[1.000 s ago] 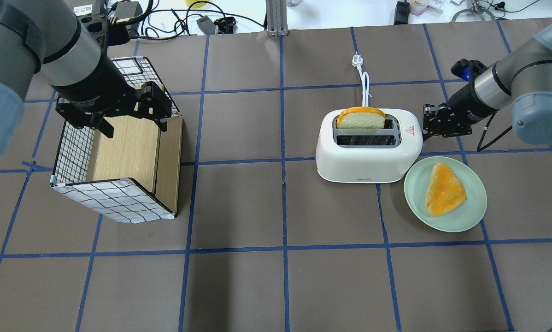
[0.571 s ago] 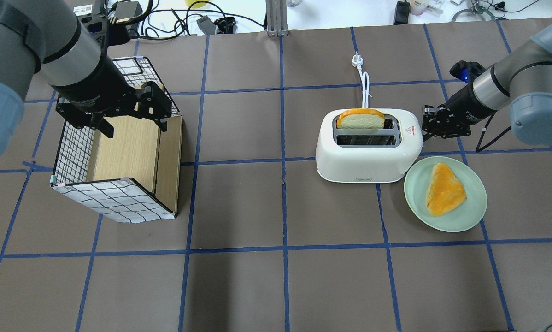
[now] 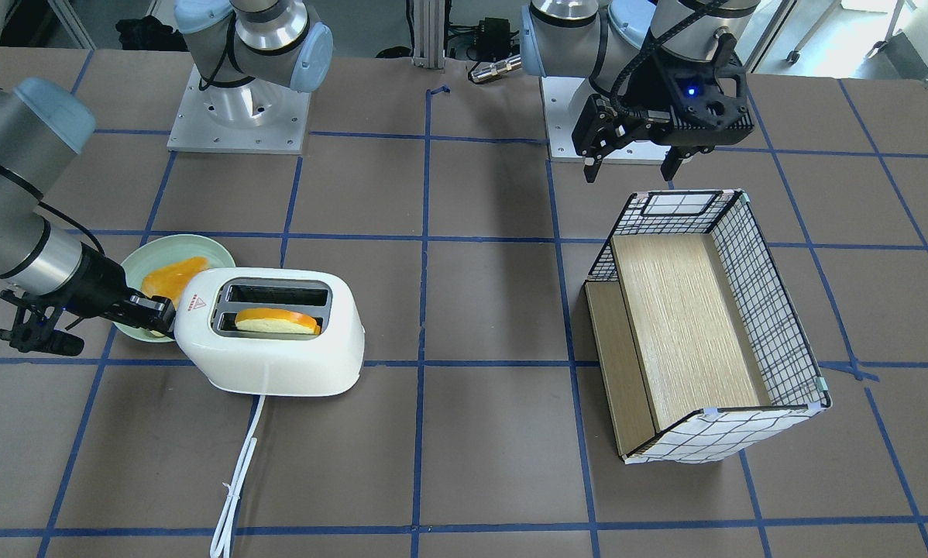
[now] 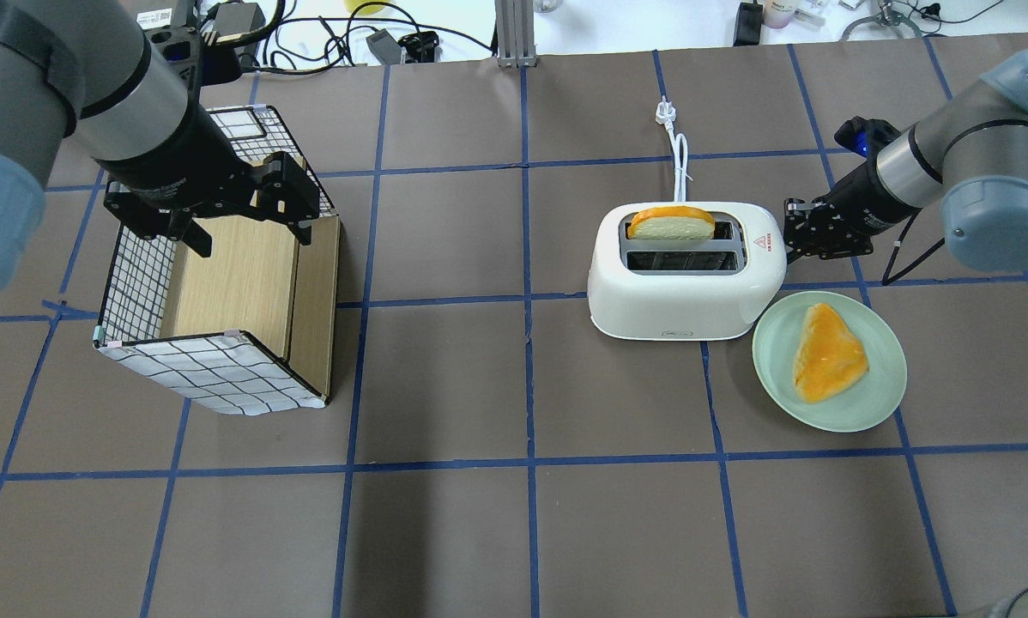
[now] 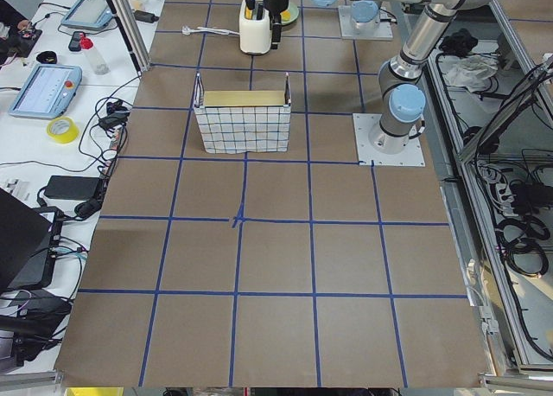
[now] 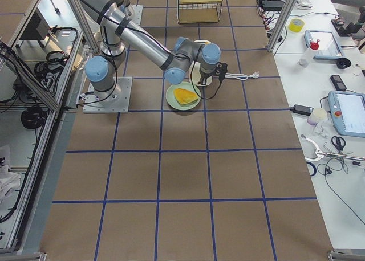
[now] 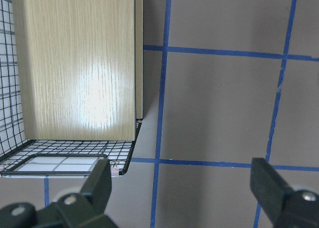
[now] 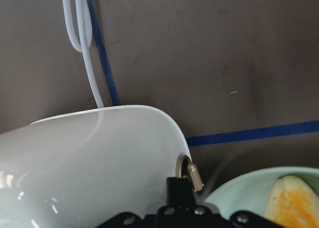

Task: Press toaster with right arm
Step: 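Press the toaster lever down with the right gripper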

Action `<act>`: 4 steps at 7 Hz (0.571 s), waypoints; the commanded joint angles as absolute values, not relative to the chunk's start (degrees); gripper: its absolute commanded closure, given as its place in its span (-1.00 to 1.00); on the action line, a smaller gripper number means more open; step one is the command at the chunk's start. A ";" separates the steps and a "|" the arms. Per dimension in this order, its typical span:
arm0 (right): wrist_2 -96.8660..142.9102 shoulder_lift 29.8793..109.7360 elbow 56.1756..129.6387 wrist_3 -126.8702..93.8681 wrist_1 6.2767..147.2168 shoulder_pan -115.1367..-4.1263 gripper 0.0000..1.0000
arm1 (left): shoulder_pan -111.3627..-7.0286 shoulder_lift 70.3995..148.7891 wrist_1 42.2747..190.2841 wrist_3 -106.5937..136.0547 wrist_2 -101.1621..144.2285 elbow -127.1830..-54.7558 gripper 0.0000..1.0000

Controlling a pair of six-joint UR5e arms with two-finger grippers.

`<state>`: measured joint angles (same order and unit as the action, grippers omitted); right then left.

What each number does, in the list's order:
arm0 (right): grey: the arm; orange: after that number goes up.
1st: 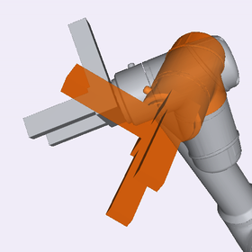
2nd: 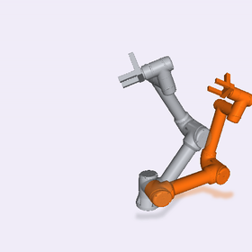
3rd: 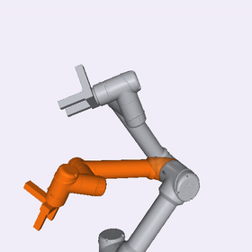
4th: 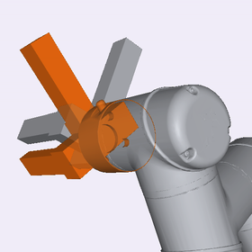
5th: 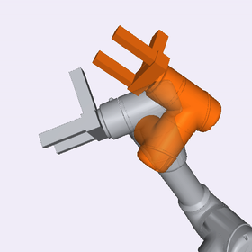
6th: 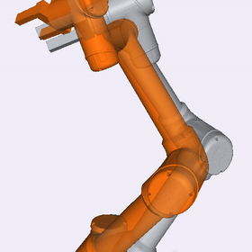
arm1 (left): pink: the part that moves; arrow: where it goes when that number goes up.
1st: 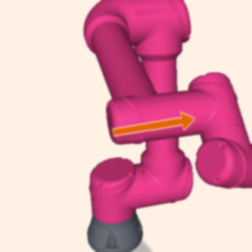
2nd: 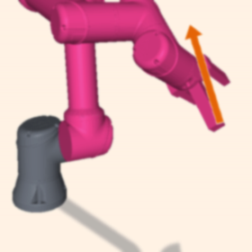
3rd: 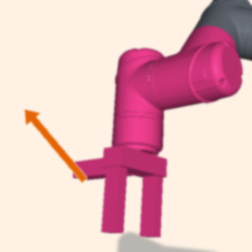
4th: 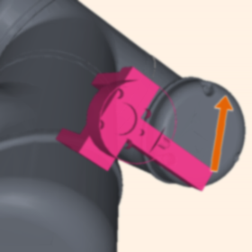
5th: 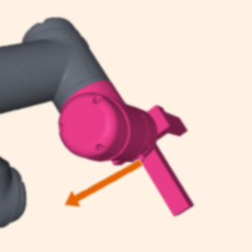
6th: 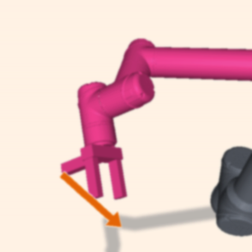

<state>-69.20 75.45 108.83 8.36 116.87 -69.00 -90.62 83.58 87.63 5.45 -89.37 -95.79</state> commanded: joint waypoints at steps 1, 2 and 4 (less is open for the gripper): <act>-70.39 76.81 107.76 6.60 115.94 -68.99 1.00 | -90.62 83.58 87.63 5.45 -89.38 -95.71 -1.00; -70.49 78.12 107.58 5.11 115.41 -68.99 1.00 | -90.62 83.58 87.63 5.45 -89.38 -95.80 -1.00; -71.10 80.41 105.23 3.69 112.00 -68.99 1.00 | -90.62 83.58 87.63 5.45 -89.38 -95.71 -1.00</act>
<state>-70.58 79.03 106.97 4.38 114.23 -68.99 -90.61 83.58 87.63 5.45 -89.38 -95.74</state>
